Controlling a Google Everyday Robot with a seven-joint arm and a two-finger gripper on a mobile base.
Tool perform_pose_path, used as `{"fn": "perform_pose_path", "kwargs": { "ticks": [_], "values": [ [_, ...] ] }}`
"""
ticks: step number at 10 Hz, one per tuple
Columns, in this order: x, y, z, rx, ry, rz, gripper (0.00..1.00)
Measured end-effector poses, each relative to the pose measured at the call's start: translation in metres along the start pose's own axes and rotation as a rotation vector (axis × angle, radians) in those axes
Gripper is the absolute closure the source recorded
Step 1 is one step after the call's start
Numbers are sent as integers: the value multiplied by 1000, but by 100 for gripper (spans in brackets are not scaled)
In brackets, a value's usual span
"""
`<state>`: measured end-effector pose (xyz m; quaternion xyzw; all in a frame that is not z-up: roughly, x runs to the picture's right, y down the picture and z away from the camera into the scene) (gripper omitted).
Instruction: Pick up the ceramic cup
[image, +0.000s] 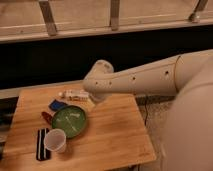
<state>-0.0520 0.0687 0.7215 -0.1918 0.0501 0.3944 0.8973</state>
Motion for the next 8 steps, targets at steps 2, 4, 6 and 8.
{"fn": "perform_pose_path", "kwargs": {
  "ticks": [2,4,6,8],
  "values": [
    [-10,38,-23,-14,-41,-73,20],
    [-9,38,-24,-12,-41,-73,20],
    [-8,36,-23,-12,-38,-69,20],
    [-9,42,-15,-30,-24,-95,20]
  ]
}}
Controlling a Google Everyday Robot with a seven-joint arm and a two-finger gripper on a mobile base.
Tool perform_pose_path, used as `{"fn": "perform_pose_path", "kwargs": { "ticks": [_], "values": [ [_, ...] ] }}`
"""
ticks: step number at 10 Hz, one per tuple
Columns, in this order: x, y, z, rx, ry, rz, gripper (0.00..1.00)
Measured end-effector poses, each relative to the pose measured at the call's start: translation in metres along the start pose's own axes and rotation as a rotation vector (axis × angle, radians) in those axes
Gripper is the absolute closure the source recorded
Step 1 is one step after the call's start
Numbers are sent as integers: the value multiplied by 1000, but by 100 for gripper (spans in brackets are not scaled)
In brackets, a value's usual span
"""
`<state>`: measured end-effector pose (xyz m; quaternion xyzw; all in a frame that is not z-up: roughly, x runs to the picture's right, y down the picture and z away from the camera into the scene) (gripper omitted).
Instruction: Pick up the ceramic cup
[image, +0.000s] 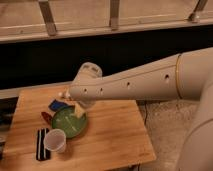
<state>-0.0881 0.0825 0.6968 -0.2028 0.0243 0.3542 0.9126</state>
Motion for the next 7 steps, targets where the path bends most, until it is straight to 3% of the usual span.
{"fn": "perform_pose_path", "kwargs": {
  "ticks": [3,4,5,7],
  "values": [
    [-26,37,26,-60,21,-83,20],
    [-40,60,38,-114,25,-117,20],
    [-49,77,45,-153,24,-137,20],
    [-55,90,45,-188,21,-162,20]
  ]
}}
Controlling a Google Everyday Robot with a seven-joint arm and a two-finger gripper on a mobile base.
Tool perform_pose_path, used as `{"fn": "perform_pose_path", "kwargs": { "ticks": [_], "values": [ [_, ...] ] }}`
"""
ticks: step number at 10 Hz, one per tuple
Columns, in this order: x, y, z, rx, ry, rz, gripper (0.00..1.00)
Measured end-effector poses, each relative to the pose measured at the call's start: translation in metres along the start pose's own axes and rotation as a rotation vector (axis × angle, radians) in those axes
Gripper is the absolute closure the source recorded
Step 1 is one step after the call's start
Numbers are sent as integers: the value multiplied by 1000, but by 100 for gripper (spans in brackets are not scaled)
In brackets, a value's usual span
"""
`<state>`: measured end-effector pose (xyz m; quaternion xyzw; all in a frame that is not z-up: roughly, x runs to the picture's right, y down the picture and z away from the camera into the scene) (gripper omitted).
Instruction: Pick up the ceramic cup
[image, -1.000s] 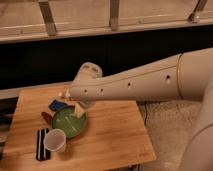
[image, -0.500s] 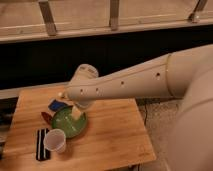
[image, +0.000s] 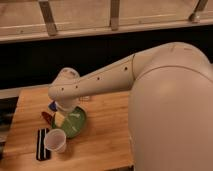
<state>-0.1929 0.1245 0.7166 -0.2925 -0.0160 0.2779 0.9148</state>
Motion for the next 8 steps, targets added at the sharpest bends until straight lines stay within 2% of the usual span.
{"fn": "perform_pose_path", "kwargs": {
  "ticks": [1,4,6,8],
  "values": [
    [1,8,-4,-15,-5,-15,20],
    [16,19,-13,-30,0,-36,20],
    [22,25,-4,-41,15,-43,20],
    [24,31,15,-51,30,-44,20]
  ]
}}
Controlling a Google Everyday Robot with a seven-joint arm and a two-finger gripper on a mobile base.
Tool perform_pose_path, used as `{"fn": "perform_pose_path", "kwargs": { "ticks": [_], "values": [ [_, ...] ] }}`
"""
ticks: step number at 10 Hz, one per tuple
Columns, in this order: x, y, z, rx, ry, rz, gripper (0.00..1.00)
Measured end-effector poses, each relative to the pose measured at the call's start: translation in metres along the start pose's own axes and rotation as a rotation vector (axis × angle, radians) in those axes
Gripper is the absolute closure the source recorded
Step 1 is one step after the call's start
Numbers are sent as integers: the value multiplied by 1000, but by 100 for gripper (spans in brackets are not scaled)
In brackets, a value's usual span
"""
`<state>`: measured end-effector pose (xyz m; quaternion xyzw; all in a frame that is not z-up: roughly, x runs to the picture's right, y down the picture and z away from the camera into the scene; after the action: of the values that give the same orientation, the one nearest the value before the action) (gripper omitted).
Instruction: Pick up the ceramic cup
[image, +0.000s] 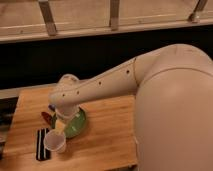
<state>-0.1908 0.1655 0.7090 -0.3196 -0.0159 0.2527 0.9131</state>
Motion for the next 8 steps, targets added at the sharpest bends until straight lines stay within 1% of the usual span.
{"fn": "perform_pose_path", "kwargs": {
  "ticks": [2,3,4,5,6,8],
  "values": [
    [1,4,22,-24,16,8,20],
    [6,5,37,-43,26,18,24],
    [7,6,43,-55,28,24,30],
    [9,7,47,-65,29,18,41],
    [11,8,46,-75,29,12,53],
    [12,9,42,-80,24,7,71]
  ]
}}
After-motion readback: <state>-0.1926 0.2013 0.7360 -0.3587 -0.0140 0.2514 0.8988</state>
